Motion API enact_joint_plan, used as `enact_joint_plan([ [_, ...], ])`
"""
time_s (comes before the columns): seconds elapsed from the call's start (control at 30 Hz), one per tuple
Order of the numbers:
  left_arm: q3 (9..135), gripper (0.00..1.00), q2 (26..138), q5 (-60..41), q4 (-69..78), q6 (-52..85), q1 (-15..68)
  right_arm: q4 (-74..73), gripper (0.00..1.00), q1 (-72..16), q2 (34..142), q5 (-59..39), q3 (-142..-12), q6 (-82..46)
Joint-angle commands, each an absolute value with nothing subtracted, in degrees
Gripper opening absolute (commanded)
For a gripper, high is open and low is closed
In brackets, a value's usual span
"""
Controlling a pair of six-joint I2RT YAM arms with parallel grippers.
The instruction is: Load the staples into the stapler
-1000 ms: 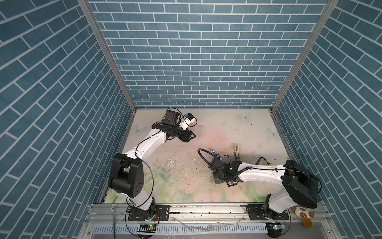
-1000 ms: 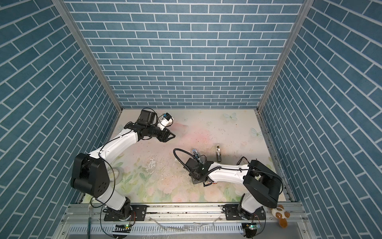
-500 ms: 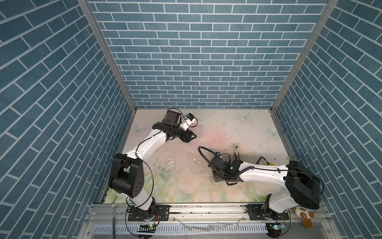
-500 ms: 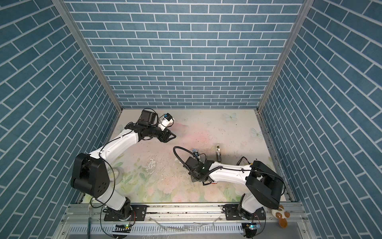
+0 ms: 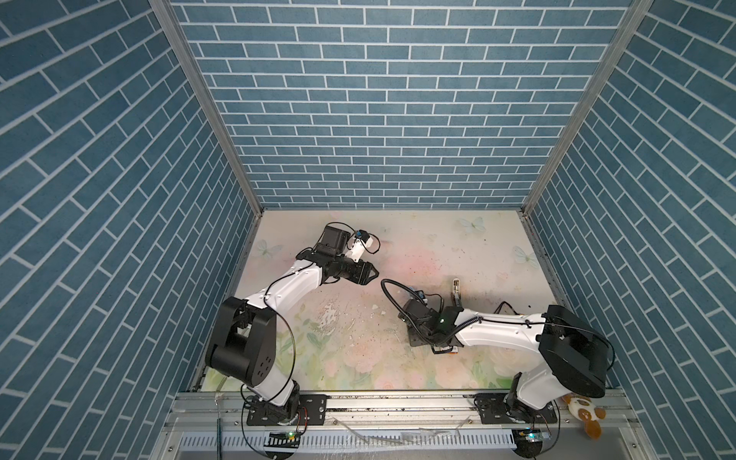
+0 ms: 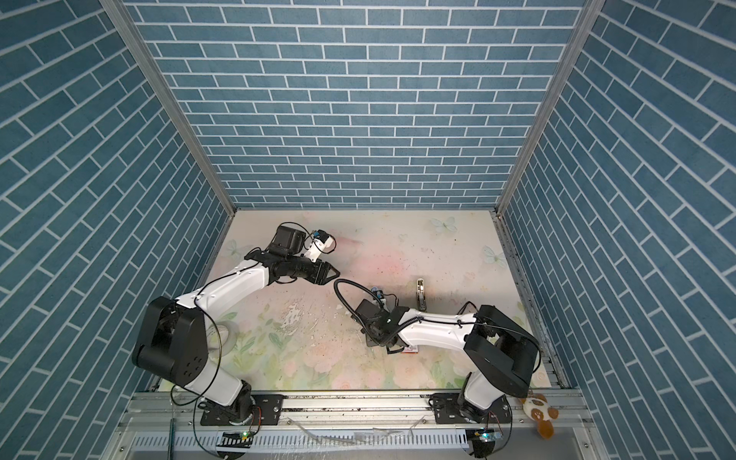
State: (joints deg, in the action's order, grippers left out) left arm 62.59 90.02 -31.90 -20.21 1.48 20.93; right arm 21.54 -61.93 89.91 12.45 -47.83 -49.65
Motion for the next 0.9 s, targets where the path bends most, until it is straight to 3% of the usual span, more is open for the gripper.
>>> enact_joint_plan([
  [0.0,61.18,0.62,88.65,-34.77,-18.95,6.97,21.00,19.43,0.06,-60.74,91.16,11.82,-49.72,-52.78],
  [0.43,55.64,0.59,93.88,-43.66,-20.44,5.10,21.54,18.19,0.06,-57.79,94.65,9.20,-56.14,-52.73],
  [0.87,56.25,0.59,97.06,-42.69,-20.72,2.03,29.07,16.12,0.06,-57.41,93.39,7.67,-54.09,-54.53],
])
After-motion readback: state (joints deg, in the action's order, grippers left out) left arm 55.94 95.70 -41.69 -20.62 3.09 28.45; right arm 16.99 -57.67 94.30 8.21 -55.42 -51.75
